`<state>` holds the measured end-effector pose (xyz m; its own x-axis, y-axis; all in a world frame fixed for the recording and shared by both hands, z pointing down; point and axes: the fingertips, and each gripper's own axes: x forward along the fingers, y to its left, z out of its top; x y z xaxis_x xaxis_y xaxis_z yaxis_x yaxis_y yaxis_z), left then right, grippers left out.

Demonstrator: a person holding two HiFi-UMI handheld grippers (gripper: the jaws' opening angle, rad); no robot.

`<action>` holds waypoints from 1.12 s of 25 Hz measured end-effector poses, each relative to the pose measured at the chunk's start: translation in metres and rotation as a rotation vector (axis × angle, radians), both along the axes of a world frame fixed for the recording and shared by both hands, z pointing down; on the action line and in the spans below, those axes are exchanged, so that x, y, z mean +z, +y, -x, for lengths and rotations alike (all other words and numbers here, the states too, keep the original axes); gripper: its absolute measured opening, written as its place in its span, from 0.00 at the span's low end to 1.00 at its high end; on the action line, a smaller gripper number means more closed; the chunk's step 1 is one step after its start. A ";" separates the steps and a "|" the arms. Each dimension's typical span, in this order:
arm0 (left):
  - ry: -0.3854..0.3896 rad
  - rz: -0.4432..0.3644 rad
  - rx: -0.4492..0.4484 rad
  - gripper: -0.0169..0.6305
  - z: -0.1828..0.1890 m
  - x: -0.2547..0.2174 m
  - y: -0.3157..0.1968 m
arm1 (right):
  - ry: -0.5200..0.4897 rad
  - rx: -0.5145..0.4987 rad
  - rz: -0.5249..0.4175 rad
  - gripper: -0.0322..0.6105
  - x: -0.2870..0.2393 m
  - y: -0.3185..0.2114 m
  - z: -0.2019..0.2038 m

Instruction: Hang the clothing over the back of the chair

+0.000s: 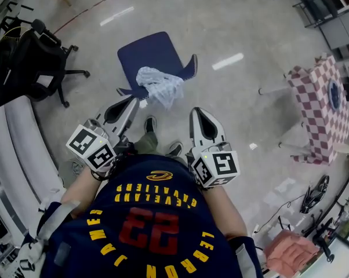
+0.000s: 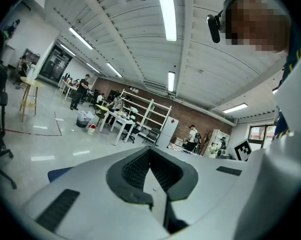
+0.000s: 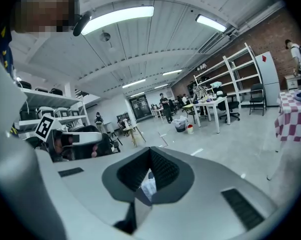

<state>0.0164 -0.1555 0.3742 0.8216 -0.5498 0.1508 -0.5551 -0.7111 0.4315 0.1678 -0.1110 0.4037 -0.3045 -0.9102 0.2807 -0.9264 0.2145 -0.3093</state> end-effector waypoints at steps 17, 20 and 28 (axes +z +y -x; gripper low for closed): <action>-0.016 0.012 0.020 0.03 -0.006 0.012 0.005 | 0.010 0.012 0.006 0.06 0.004 0.007 -0.003; -0.017 0.015 0.016 0.03 -0.004 0.014 0.001 | 0.009 0.011 0.009 0.06 0.006 0.004 -0.002; -0.020 0.026 0.013 0.03 -0.002 0.016 -0.009 | 0.009 0.006 0.018 0.06 0.008 -0.006 0.002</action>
<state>0.0181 -0.1646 0.3903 0.8253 -0.5348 0.1815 -0.5547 -0.7071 0.4386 0.1655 -0.1166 0.4113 -0.2960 -0.9069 0.2999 -0.9307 0.2031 -0.3044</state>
